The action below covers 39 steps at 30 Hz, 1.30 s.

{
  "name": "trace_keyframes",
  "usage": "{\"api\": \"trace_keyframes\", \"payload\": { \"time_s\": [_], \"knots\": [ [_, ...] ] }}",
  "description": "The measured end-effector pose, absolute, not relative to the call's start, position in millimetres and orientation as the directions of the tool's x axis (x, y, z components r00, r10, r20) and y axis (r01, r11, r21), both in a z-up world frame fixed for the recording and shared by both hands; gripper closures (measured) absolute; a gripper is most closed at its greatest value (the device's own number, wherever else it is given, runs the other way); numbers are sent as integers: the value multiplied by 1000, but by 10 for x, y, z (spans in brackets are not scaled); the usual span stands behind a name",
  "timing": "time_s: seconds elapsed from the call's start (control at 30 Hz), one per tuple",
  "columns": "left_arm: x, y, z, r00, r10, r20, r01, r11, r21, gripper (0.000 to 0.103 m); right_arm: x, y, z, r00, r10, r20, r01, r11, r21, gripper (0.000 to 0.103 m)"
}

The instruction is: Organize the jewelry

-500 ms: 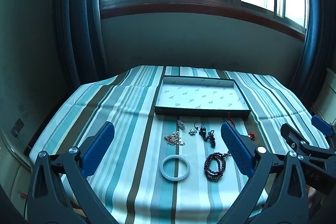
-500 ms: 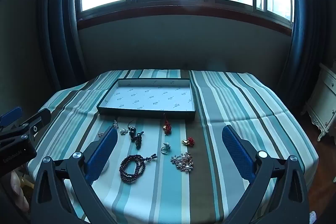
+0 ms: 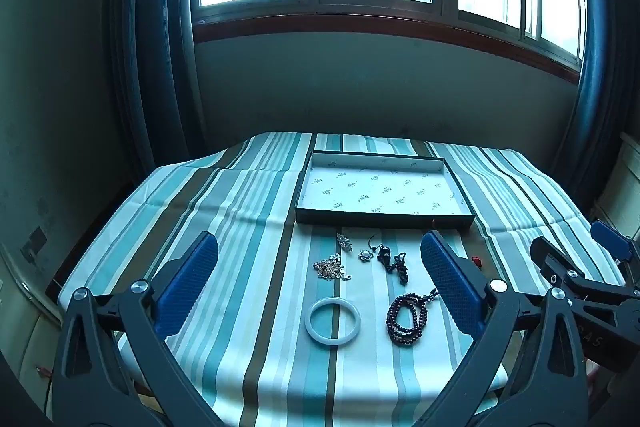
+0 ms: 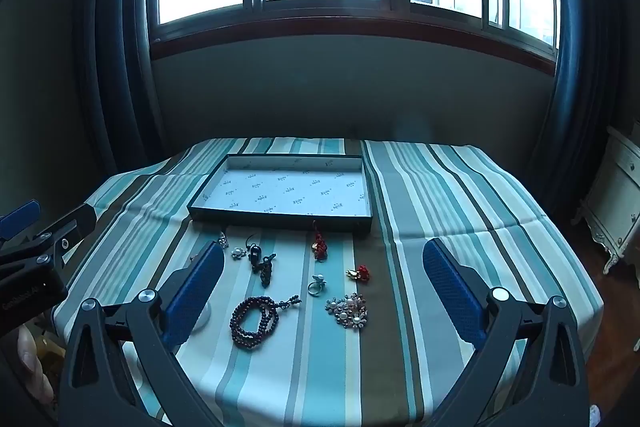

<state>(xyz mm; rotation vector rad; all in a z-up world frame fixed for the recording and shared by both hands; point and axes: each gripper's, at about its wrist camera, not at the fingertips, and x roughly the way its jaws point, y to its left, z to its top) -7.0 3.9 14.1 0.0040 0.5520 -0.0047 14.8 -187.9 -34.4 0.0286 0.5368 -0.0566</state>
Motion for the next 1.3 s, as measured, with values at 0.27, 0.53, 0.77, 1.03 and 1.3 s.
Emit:
{"api": "trace_keyframes", "payload": {
  "time_s": [0.27,0.53,0.77,1.03,1.3],
  "knots": [
    [-85,27,126,853,-2,-521,5,1000,5,2,126,-1878,-333,861,-47,-507,61,998,12,4],
    [-82,26,101,852,1,-523,2,1000,6,2,127,-1879,-330,861,-48,-507,62,998,10,4],
    [-82,34,67,851,-1,-525,4,1000,4,2,127,-1875,-333,861,-48,-506,62,998,10,4],
    [-86,28,60,853,1,-523,2,1000,6,2,122,-1876,-328,861,-49,-507,63,998,10,4],
    [-93,20,42,852,3,-523,2,1000,9,2,120,-1875,-331,861,-50,-505,63,998,9,4]
  ]
}}
